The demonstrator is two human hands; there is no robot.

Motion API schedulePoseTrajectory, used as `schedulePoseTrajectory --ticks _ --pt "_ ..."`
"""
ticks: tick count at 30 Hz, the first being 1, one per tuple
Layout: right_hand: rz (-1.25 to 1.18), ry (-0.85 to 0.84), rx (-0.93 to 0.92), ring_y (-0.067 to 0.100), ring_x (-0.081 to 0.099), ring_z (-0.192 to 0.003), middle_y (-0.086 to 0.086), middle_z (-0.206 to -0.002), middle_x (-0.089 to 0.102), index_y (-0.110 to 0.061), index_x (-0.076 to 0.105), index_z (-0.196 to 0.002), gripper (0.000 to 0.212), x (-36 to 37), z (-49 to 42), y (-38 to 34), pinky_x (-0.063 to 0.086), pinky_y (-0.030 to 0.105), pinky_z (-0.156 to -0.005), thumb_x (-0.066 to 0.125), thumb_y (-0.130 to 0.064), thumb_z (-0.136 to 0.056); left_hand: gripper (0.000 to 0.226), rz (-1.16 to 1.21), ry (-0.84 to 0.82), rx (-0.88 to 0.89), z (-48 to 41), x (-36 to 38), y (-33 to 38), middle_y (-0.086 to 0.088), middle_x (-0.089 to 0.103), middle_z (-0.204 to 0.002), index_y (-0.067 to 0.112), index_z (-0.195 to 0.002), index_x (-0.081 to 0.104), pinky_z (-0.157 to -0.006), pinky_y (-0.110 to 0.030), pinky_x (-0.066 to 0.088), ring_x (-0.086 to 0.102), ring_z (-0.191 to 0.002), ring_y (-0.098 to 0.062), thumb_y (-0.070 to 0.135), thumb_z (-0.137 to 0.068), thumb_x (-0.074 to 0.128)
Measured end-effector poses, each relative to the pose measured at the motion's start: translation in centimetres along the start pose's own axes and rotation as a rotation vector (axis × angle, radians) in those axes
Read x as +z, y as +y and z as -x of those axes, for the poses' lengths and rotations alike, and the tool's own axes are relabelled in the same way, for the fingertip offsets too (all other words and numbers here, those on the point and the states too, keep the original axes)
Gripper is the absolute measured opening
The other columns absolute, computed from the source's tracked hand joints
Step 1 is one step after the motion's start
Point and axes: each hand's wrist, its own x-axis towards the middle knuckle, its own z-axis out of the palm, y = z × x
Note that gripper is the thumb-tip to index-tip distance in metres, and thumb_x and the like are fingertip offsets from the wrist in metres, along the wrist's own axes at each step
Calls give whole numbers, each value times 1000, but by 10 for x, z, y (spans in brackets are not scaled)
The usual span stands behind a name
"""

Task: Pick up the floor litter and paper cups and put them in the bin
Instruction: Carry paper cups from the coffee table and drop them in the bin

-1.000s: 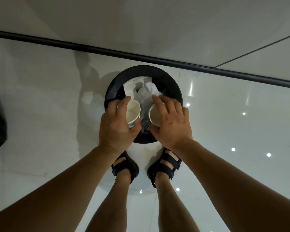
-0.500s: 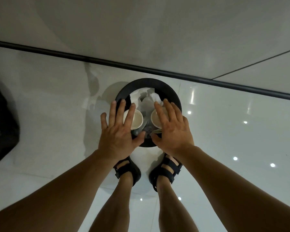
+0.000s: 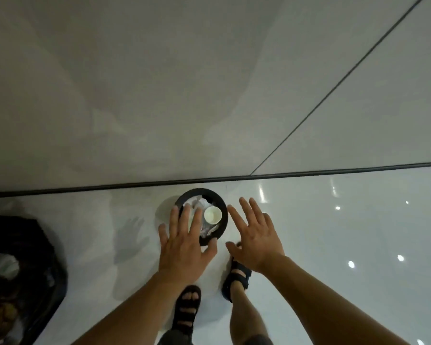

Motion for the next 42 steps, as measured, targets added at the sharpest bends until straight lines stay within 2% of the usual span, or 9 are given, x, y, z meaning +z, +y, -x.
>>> schedulePoseTrajectory --ticks 2,4,9,14,18,28,33,37,42 --pt "-6 29 67 18 -47 -133 -2 -152 -38 -41 -30 -145 92 -23 38 -8 -9 46 -115 37 -70 -89 82 -9 -16 71 24 -24 11 -3 -4 -161 30 -152 2 -114 -56 12 -9 -147 -29 72 -83 18" --pt "-24 47 155 17 -48 -131 -1 -156 -33 -40 -25 -147 90 -42 81 -17 -9 44 -113 37 -70 -89 80 -34 -25 133 46 -45 21 -2 -4 -161 31 -151 -1 -114 -55 8 -11 -147 -27 72 -84 19" --pt "-146 102 363 23 -24 -147 0 -162 -20 -40 -15 -151 88 -79 192 -36 -1 47 -118 41 -69 -89 80 -52 -8 257 88 -101 57 -1 2 -161 31 -150 7 -114 -54 7 -9 -146 -24 70 -82 20" --pt "-235 198 545 24 -17 -149 0 -163 -15 -39 -9 -152 85 -103 301 -30 3 49 -120 39 -70 -89 80 -138 2 478 132 -137 123 -1 3 -160 29 -151 7 -114 -55 7 -8 -146 -26 69 -84 25" --pt "-319 322 730 24 -13 -150 0 -164 -10 -38 -6 -153 84 -97 396 -13 5 48 -120 38 -70 -90 79 -236 -23 659 192 -136 189 -1 1 -160 29 -151 5 -113 -55 5 -10 -146 -25 69 -86 26" --pt "-486 490 1264 24 -11 -150 0 -164 -6 -36 -4 -154 85 12 705 25 8 48 -118 38 -70 -89 77 -377 -142 1169 436 -37 398 2 -3 -161 30 -152 3 -115 -54 3 -13 -146 -23 68 -89 27" --pt "-581 529 1512 24 -8 -150 1 -164 -2 -34 0 -154 84 63 835 36 11 49 -118 39 -69 -89 77 -423 -208 1416 552 23 475 4 -2 -161 31 -152 6 -115 -54 4 -13 -146 -22 69 -88 27" --pt "-640 515 1648 26 -4 -150 2 -164 1 -33 3 -155 84 92 906 61 14 51 -117 42 -68 -89 77 -471 -238 1536 602 59 534 3 0 -161 30 -152 8 -115 -53 5 -11 -147 -22 68 -88 29" --pt "-699 484 1746 25 -1 -150 3 -163 4 -31 7 -155 83 120 965 122 16 49 -116 43 -67 -89 77 -522 -270 1603 625 107 616 2 2 -160 30 -151 8 -115 -55 8 -8 -147 -23 68 -87 29"
